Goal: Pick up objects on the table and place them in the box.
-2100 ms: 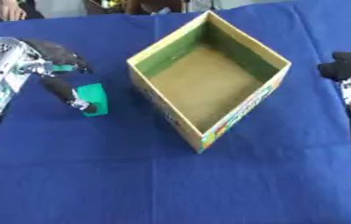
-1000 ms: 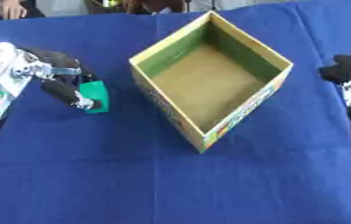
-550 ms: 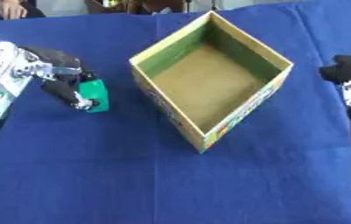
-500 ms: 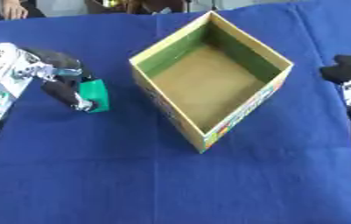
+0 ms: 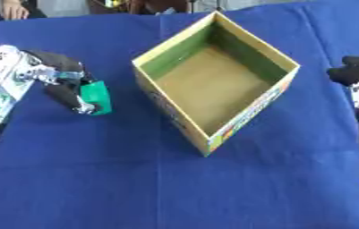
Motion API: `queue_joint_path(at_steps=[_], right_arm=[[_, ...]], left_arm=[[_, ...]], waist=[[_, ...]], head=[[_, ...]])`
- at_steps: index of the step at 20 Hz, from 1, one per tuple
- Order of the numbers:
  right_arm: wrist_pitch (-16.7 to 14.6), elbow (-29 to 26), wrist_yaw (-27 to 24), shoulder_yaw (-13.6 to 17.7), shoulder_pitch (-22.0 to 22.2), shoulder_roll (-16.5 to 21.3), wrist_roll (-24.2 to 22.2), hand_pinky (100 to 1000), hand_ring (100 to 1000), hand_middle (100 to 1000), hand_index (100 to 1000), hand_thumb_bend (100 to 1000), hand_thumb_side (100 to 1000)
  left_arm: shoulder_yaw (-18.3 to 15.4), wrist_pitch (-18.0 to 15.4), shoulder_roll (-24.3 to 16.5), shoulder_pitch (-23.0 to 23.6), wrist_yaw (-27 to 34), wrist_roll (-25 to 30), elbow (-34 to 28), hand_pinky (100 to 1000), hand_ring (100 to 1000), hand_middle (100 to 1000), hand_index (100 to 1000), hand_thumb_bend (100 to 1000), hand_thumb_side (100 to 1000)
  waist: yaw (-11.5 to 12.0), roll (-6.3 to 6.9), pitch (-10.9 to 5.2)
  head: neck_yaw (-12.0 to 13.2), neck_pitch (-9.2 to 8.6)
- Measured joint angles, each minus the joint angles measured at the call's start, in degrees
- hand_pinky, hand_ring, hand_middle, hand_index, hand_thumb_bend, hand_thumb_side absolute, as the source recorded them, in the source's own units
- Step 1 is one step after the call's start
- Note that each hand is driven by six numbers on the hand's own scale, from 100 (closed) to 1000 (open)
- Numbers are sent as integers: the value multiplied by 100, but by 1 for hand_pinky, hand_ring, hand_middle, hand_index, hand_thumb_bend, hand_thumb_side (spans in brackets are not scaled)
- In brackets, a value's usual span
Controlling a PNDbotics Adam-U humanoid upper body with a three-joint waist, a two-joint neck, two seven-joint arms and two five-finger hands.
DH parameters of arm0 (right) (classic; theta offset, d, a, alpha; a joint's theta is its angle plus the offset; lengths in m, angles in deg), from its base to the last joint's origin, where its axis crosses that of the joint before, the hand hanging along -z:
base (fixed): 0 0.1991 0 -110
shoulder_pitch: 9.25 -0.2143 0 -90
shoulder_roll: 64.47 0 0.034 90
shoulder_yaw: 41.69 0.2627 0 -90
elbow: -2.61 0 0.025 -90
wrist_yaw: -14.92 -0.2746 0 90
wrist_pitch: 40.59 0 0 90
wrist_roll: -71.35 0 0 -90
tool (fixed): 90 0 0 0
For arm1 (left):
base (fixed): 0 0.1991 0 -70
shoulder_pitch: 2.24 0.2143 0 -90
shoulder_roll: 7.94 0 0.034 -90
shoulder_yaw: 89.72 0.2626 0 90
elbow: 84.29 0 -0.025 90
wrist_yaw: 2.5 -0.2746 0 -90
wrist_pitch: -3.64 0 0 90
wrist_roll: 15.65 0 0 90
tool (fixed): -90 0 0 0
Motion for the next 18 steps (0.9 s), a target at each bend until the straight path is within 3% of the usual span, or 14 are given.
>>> queue_joint_path(at_steps=[6,18], right_arm=[[10,0,-1,0,2,0,2,784,714,562,730,100,534],[14,0,-7,0,30,1,5,786,715,563,732,100,532]], left_arm=[[-44,63,0,-5,-94,-12,-170,441,482,458,611,100,676],[-291,243,-1,-336,-7,-367,-561,372,434,384,520,100,644]], waist=[[2,2,-18],[3,33,-53]], head=[[7,0],[36,0]])
